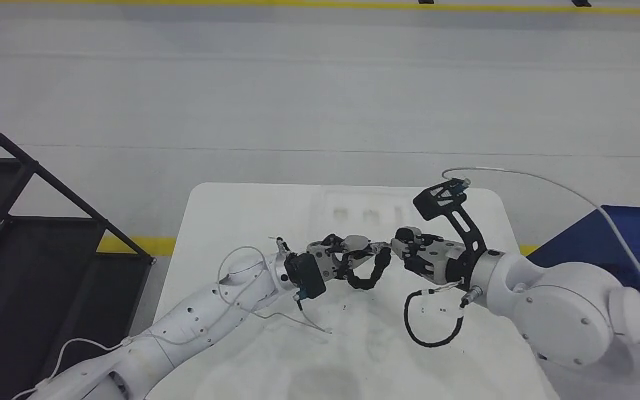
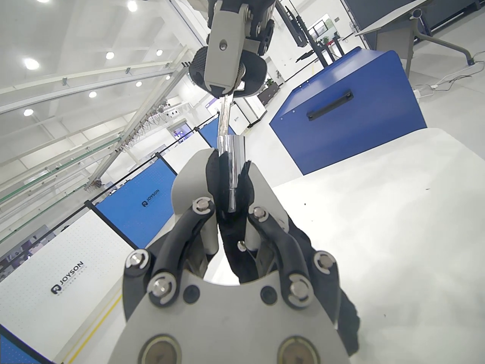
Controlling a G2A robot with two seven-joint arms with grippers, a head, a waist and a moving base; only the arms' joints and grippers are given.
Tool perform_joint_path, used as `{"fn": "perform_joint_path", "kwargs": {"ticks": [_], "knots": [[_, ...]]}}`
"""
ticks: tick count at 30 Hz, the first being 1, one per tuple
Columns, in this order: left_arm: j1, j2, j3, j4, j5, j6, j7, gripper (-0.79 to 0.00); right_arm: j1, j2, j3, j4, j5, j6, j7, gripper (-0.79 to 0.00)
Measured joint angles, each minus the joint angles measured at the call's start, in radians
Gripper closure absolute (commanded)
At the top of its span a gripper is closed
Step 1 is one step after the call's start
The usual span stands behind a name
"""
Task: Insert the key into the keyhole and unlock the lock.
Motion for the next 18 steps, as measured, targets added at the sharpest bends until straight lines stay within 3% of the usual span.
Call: {"fn": "perform_joint_path", "kwargs": {"ticks": [18], "knots": [[0.042, -0.027, -0.057, 0.013, 0.067, 0.043, -0.001, 0.0, 0.023, -0.004, -0.023, 0.0, -0.001, 0.073, 0.012, 0.0]]}}
